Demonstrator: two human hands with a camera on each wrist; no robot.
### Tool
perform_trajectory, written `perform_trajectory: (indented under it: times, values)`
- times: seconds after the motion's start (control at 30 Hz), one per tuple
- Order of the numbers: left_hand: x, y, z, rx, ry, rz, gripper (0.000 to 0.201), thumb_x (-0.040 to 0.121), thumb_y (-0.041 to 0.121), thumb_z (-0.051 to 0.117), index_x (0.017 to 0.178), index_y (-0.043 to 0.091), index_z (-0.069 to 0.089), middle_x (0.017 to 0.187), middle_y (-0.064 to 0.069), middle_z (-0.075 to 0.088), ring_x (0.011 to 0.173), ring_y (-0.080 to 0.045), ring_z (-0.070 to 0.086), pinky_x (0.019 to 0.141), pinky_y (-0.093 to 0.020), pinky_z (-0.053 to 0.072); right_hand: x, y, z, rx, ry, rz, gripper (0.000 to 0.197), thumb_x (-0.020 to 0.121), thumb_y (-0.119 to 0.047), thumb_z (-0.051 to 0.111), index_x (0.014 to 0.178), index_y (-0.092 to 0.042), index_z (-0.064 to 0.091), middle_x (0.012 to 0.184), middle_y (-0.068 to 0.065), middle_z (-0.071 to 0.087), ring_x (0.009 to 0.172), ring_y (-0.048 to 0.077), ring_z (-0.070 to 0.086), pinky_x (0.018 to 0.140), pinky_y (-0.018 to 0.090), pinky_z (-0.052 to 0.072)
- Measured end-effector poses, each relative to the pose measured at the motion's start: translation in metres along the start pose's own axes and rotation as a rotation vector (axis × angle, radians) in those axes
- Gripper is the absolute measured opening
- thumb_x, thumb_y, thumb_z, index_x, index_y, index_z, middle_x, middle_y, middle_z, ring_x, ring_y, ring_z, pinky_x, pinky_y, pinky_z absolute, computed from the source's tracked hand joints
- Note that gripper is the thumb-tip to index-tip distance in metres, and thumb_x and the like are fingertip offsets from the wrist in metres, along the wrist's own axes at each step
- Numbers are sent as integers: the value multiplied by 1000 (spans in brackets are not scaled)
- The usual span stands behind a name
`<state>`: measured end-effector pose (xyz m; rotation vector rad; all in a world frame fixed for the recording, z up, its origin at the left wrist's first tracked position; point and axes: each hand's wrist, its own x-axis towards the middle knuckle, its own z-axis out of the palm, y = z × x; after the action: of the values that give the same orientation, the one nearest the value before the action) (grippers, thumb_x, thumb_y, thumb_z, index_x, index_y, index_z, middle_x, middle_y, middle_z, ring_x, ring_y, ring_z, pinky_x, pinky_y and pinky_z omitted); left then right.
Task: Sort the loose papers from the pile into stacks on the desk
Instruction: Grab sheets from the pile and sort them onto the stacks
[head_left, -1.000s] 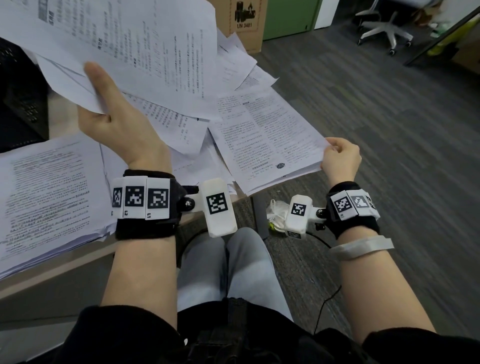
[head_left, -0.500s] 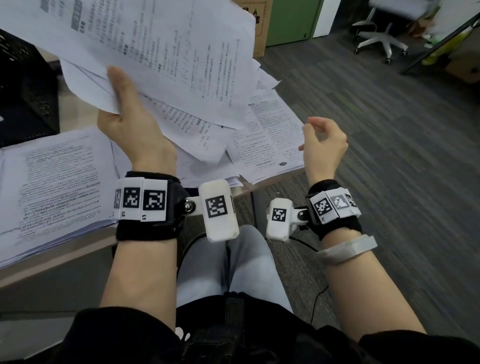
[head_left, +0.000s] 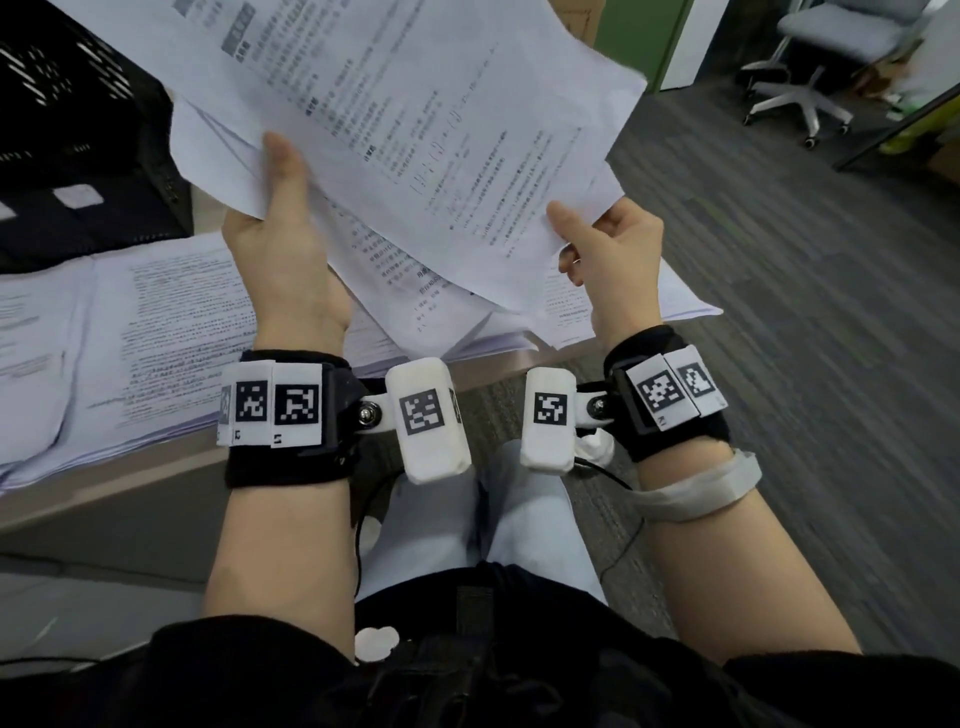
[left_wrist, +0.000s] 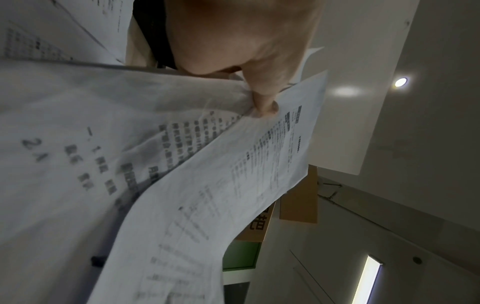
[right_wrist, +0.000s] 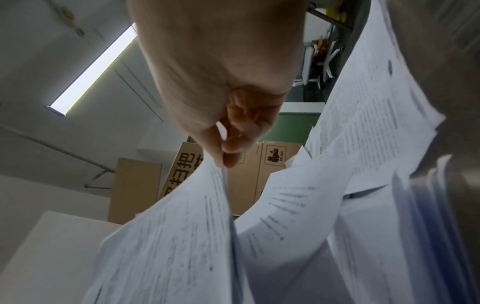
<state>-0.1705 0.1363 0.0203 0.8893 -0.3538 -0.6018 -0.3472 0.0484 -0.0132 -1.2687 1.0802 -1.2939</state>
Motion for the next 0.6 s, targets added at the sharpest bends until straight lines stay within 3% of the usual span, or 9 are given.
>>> perform_trajectory:
  times: [0.1,0.23,0.3,0.37,0.47,0.53,0.6]
  values:
    - [3,8,-7,-13,9,9,40,92,28,58,125,4,51,120,-10,65,110,-21,65,96,-42,52,-2,-6,10,31,-22,30,19,86,-4,64,69,-6,56,46,-5,53,37,8,44,38,17,30]
    - [7,18,-13,-28,-8,21,15,96,25,51,100,13,59,100,1,71,105,-18,67,94,-41,54,0,-16,25,98,23,53,32,87,-2,62,61,-9,46,39,-6,49,34,9,44,38,19,33]
    - [7,23,-17,-19,-24,35,13,97,26,50,99,16,57,104,0,69,104,-17,67,93,-38,55,0,-19,32,95,-7,33,22,86,-3,63,66,-5,54,54,0,58,39,9,49,39,20,35]
    - [10,28,-23,-16,-34,55,15,97,25,50,106,15,55,112,-4,67,106,-18,66,92,-37,55,-2,-22,38,88,-66,27,8,83,-5,66,89,-4,62,81,6,67,60,12,60,46,20,41]
    - [14,35,-34,5,-9,105,26,95,21,54,117,6,54,121,-11,64,110,-22,64,96,-38,52,-4,-25,45,191,-87,39,47,76,-3,72,117,-8,49,110,12,67,96,23,67,72,29,57]
    - [18,38,-42,32,5,125,19,94,18,56,109,8,59,115,-10,67,109,-22,65,96,-37,53,-4,-25,48,233,-91,16,52,75,-2,73,121,-4,49,114,14,66,105,25,66,86,33,56]
    - [22,41,-49,66,20,126,9,93,18,58,98,13,63,106,-6,71,106,-21,66,94,-36,54,-4,-25,52,234,-69,36,33,81,-4,70,112,-4,58,105,8,69,96,17,68,82,29,56]
